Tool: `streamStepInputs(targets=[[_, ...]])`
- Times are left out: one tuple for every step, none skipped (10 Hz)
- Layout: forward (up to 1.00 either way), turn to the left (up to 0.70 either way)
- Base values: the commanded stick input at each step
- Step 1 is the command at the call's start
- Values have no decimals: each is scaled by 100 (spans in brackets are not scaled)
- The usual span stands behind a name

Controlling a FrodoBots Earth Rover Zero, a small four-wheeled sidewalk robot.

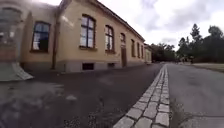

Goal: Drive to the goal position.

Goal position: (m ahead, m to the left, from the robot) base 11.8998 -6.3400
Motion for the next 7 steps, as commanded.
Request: streamStepInputs(targets=[[70, 0], [70, 0], [70, 0], [70, 0], [70, 0], [70, 0], [70, -1]])
